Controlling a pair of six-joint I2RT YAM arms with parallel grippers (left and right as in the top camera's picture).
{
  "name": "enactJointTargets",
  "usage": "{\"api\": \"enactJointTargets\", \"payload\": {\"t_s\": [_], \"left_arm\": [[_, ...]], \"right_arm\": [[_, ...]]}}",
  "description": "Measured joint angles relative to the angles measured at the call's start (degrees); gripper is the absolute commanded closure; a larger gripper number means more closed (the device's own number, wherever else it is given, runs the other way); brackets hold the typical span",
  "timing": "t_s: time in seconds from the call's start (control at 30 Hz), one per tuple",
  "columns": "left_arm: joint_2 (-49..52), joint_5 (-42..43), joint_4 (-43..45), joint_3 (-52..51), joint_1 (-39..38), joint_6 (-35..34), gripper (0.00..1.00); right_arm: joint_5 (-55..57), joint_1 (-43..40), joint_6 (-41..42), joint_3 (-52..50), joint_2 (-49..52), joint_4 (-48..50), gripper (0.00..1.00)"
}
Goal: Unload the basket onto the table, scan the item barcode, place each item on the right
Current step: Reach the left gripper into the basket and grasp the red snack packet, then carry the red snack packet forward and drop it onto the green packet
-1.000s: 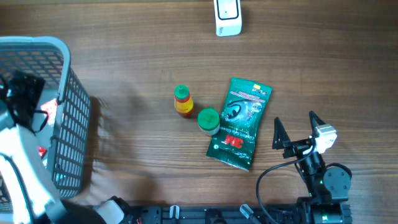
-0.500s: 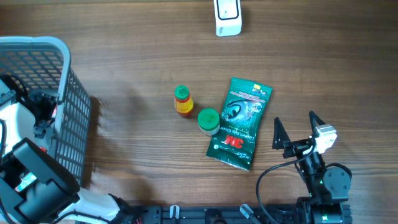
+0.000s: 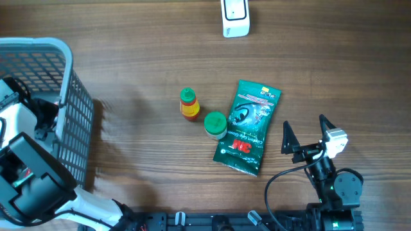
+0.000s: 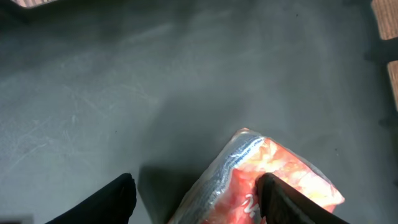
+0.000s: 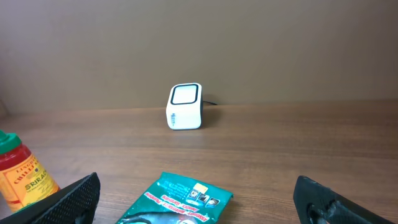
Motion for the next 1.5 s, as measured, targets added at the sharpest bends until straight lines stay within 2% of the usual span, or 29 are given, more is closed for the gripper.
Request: {"api": "enactJointTargets", "payload": {"t_s": [0.07, 0.1, 0.2, 0.6, 0.97, 1.1, 1.27, 1.5], "left_arm": [[0.55, 0.55, -0.22, 0.66, -0.02, -0.09, 0.61], [0.85, 1.62, -0.07, 1.05, -0.07, -0.04, 0.74], [1.16, 4.17, 0.17, 1.51, -0.11, 0.31, 0.95], [-2.16, 6.71, -2.89, 0.46, 0.33, 0.20, 0.96], [-25.68, 9.05, -3.41, -0.04, 0.85, -1.57, 0.96], [-31.30, 17.62, -3.06, -0.04, 3.78, -3.37, 0.96], [-35.47, 35.56, -0.42, -0.04, 7.41, -4.87, 0.96], [-34.99, 64.17, 2.64, -0.04, 7.50, -5.18, 0.96]], "right_arm": [[0.00, 0.00, 0.00, 0.00, 0.00, 0.00, 0.00], [0.02, 0.00, 0.00, 0.00, 0.00, 0.00, 0.00], [0.00, 0.00, 0.00, 0.00, 0.02, 0.00, 0.00], [0.00, 0.00, 0.00, 0.00, 0.00, 0.00, 0.00], [0.00, 0.00, 0.00, -0.02, 0.02, 0.00, 0.00], [0.00, 0.00, 0.00, 0.00, 0.02, 0.00, 0.00], [0.00, 0.00, 0.00, 0.00, 0.00, 0.00, 0.00], [0.00, 0.00, 0.00, 0.00, 0.00, 0.00, 0.00]]}}
